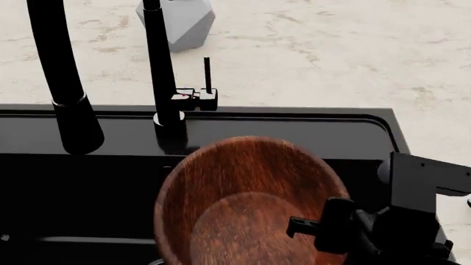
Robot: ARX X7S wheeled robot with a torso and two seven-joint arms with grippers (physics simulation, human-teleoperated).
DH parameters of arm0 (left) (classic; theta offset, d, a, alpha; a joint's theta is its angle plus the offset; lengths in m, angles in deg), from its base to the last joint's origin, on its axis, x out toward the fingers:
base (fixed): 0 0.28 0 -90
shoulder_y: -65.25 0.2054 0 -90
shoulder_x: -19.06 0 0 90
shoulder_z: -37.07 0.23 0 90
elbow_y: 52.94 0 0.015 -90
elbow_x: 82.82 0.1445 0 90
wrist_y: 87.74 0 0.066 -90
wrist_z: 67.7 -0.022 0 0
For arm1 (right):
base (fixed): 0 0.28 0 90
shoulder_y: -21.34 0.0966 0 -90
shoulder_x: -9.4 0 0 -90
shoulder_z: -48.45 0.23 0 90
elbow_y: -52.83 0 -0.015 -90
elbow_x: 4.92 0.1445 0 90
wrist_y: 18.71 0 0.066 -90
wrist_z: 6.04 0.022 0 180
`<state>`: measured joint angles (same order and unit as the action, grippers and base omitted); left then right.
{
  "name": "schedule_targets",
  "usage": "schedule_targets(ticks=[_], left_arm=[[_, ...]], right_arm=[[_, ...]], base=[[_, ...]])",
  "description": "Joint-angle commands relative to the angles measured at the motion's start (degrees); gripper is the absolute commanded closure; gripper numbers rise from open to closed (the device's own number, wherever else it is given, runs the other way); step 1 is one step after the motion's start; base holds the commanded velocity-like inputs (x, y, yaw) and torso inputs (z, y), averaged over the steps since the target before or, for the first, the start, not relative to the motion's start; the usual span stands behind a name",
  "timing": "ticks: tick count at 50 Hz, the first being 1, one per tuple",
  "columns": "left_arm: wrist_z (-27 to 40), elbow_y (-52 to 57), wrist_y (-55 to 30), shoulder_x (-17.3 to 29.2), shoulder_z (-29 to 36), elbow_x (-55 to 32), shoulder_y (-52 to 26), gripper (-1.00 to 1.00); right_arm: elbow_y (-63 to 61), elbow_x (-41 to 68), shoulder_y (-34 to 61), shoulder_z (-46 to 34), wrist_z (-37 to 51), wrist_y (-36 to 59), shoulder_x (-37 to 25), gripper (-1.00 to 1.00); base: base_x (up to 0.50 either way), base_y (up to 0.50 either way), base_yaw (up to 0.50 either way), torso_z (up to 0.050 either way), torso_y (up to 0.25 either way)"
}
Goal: Move the fresh-baked cupcake off the tray onto the counter, and place the bowl used for mixing into the sink.
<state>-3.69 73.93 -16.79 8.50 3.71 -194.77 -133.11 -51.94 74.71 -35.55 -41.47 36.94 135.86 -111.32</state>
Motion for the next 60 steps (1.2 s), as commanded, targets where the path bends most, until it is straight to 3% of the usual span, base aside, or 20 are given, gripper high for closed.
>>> schedule_targets(ticks=[1,27,43,60], left_arm=[[0.20,-0.20,-0.49,-0.36,-0.38,0.20,0.03,-1.00],[0.29,-0.79,-1.34,-1.21,-1.32,-0.42,0.07,-1.00],[0.52,-0.98,-2.04,-1.83,-1.78,-0.45,0.00,-1.00],[0.48,0.31,-0.92,0.14,-2.51,-1.26,0.93,-1.00]], right_arm=[[8.20,-7.94,4.51,-9.02,-6.19,0.77,2.54,1.00],[20.29,-17.03,12.34,-25.51,-15.80,4.00,7.39,1.00],[36.51,-26.70,18.35,-37.63,-26.07,0.36,12.29,1.00],[43.90,-31.07,24.12,-45.72,-28.55,4.42,15.49,1.00]], base=[[0.00,0.00,0.00,0.000,0.000],[0.00,0.00,0.00,0.000,0.000],[0.00,0.00,0.00,0.001,0.000],[0.00,0.00,0.00,0.000,0.000]])
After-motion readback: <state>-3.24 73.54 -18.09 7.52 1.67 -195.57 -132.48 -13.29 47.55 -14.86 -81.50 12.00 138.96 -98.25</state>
